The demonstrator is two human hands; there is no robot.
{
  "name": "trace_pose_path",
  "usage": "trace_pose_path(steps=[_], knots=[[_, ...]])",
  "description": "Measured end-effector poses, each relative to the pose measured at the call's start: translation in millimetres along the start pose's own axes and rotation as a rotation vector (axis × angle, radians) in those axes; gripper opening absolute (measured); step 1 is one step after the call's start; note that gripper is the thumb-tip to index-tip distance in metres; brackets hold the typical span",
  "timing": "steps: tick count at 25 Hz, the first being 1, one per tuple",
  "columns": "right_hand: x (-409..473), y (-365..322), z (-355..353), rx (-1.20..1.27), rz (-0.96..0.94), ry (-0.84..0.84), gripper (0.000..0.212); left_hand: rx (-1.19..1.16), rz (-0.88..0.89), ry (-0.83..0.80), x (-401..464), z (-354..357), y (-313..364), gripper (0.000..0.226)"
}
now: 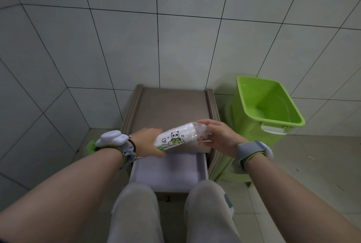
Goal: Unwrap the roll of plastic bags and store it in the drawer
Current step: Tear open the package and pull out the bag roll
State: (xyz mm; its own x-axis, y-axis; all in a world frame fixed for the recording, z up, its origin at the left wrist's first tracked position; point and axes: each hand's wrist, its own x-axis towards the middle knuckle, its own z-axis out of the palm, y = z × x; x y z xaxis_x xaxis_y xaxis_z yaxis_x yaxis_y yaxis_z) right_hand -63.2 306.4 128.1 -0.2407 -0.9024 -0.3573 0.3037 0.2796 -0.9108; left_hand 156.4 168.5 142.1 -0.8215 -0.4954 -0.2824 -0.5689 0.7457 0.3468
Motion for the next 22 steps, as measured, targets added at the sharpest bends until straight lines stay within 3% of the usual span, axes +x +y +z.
trace_pose_path(steps=[3,7,9,12,17,20,22], knots=[[1.3,4.7,-7.9,-0.075,0.065,-0.122,0.039,0.033,-0.017,-0.051,-4.1,-2.7,-5.3,0.036],[6.2,4.8,-10.0,0.004,0.041,-0.004,0.026,0.055,0.001,-0.049,-4.9,-4.9,-5.0,0.031],[2.7,5.2,-9.6,-0.103,0.015,-0.006,0.018,0.077,0.000,-0.057,-5.9,-6.3,-5.2,0.029],[-2.4,3.1,-2.1,-0.255,0.016,-0.046,0.026,0.100,-0.007,-0.085,-6.0,-4.8,-4.0,0.029],[-0.1,-1.5,10.8,-0.762,-0.068,-0.044,0.021,0.086,-0.028,-0.161,-5.9,2.0,-1.0,0.030],[1.5,-0.3,11.8,-1.160,-0.259,0.094,0.014,0.052,-0.032,-0.175,-7.0,4.5,0.3,0.033],[4.7,1.5,13.3,-1.156,-0.323,0.193,0.019,-0.001,-0.028,-0.155,-6.9,4.0,2.0,0.035]])
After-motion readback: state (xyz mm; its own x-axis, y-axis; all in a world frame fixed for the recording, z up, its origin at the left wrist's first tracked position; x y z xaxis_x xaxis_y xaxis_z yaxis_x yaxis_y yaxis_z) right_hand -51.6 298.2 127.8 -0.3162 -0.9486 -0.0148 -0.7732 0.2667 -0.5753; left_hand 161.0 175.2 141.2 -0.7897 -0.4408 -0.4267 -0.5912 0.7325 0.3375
